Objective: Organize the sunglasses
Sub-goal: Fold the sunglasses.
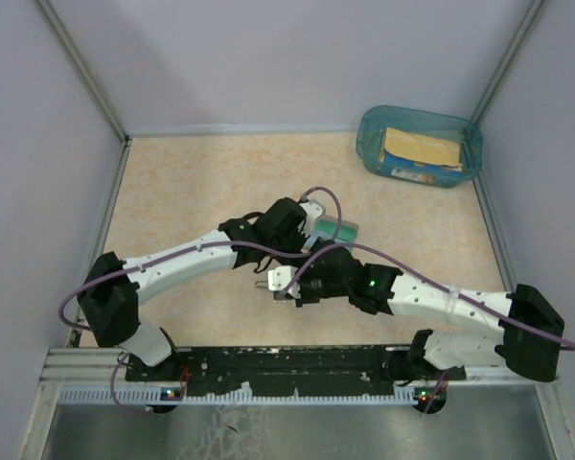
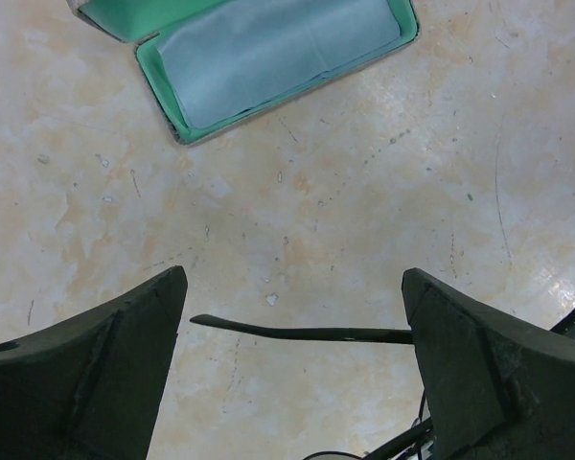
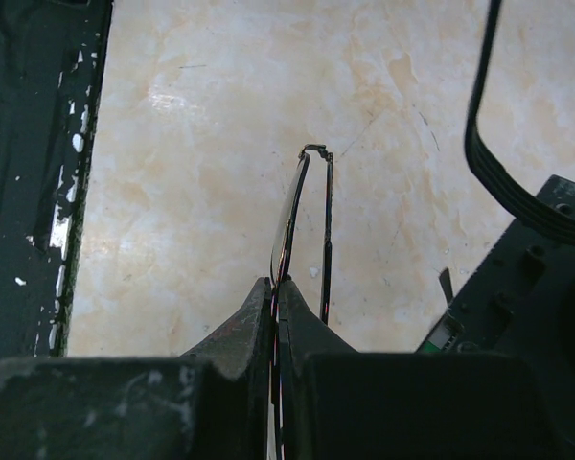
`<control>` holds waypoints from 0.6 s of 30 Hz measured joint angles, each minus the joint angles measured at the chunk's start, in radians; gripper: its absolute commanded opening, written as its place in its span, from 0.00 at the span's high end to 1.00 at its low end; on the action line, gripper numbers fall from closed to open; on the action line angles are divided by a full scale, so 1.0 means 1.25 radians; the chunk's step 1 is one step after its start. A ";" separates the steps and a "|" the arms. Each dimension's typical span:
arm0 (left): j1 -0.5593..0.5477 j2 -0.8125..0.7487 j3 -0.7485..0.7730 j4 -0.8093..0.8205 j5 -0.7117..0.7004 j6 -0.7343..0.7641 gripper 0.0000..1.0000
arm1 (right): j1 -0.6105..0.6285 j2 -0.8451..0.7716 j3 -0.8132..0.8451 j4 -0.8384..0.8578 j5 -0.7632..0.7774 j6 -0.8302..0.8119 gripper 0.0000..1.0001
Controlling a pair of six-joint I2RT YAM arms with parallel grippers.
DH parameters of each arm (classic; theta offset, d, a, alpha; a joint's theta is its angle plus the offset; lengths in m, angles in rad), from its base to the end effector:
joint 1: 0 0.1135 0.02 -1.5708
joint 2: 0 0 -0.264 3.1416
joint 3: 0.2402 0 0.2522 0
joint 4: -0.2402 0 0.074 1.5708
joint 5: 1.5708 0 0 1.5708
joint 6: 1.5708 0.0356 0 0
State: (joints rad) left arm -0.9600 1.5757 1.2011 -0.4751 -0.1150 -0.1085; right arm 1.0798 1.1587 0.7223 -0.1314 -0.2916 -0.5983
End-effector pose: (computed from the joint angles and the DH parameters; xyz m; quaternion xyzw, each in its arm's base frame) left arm 0.2003 -0.2790 0.2616 0.3674 0.8591 -0.1331 0.3305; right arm 0.1102 0.2277 0.2481 -0.6921 0.5277 0.2371 0.4315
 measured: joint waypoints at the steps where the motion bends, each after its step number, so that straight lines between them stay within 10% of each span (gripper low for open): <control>1: -0.001 -0.003 -0.003 0.000 0.002 -0.001 0.00 | 0.000 0.000 0.000 0.004 0.005 0.001 1.00; 18: -0.003 -0.049 -0.031 0.008 -0.006 -0.007 0.00 | 0.013 -0.008 0.000 0.034 0.072 0.028 1.00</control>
State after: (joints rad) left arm -0.9642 1.5139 1.1622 -0.4656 -0.1230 -0.1173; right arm 1.0958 1.1492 0.7219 -0.0895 -0.2020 -0.5632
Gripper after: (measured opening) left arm 0.997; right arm 0.018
